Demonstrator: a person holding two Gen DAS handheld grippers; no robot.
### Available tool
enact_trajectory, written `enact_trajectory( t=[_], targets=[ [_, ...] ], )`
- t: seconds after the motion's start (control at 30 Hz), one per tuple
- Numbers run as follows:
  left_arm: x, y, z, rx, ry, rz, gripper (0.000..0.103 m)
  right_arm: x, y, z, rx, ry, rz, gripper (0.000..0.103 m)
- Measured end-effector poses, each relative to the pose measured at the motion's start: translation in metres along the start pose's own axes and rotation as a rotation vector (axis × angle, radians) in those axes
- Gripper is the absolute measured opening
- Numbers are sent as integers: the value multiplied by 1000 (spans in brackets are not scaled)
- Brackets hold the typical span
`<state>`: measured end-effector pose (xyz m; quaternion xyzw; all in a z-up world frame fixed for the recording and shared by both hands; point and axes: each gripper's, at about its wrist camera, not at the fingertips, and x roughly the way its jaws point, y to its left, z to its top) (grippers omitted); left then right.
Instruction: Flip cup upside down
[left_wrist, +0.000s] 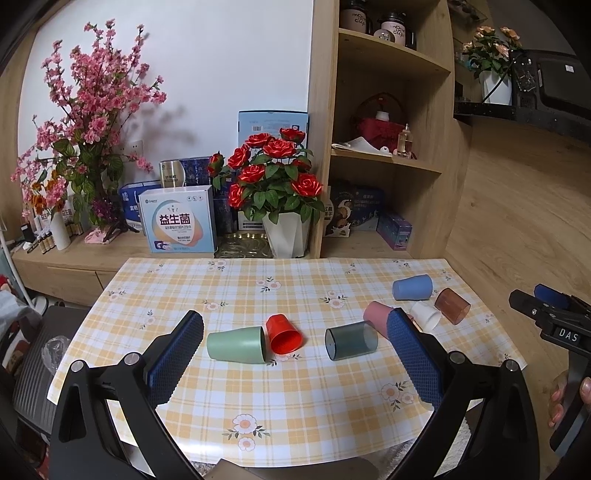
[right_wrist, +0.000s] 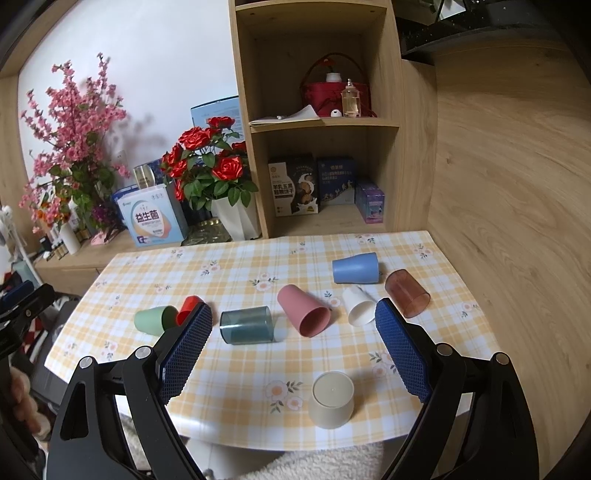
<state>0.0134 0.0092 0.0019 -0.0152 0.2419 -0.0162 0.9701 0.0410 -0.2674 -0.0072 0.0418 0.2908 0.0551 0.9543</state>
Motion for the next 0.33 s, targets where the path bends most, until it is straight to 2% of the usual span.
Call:
enact_trajectory(
  t=[0.2,0.33],
  targets=[
    [1,3,-1,-24,-8,9,97,1,-1,-4,3,-13,3,87],
    [3,15,-10,-92,-66,-60,97,3,-6,-17,-23,-102,47,90]
  ],
)
